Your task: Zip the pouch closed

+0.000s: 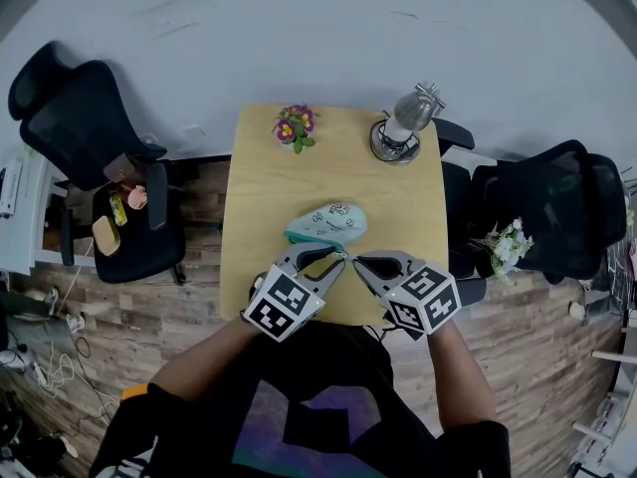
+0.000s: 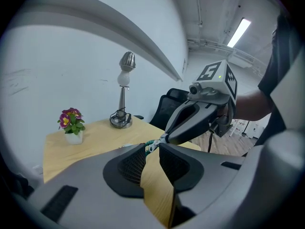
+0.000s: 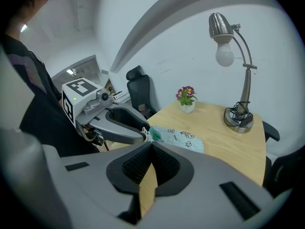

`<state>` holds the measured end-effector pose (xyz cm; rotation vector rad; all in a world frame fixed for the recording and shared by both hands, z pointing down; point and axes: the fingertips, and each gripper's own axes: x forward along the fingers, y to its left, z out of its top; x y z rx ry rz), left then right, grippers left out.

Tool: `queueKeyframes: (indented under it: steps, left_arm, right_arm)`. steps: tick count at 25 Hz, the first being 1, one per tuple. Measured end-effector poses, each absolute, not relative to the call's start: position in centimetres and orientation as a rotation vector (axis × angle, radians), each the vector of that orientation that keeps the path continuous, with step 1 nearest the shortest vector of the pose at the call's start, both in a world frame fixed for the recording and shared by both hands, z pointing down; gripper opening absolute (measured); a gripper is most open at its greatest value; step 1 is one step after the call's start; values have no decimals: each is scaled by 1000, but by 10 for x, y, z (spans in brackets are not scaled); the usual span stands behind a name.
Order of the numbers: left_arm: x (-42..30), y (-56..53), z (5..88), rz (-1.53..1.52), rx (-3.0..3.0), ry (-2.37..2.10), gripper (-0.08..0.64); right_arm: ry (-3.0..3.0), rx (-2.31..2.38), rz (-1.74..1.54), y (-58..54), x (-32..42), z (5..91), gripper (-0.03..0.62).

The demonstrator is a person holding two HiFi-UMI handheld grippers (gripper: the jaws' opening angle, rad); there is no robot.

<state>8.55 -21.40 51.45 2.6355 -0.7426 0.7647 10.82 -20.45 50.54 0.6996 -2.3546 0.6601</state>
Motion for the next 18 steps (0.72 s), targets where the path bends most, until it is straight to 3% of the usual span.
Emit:
queueKeyframes:
  steps: [9, 18]
  left_arm:
    - [84, -212, 511, 780, 2667, -786, 29]
    - [88, -206, 508, 727, 2648, -717, 26]
  right_arm:
    - [-2332, 727, 671, -205, 112, 509, 17]
    - [-2334, 709, 661, -201, 108, 508, 17]
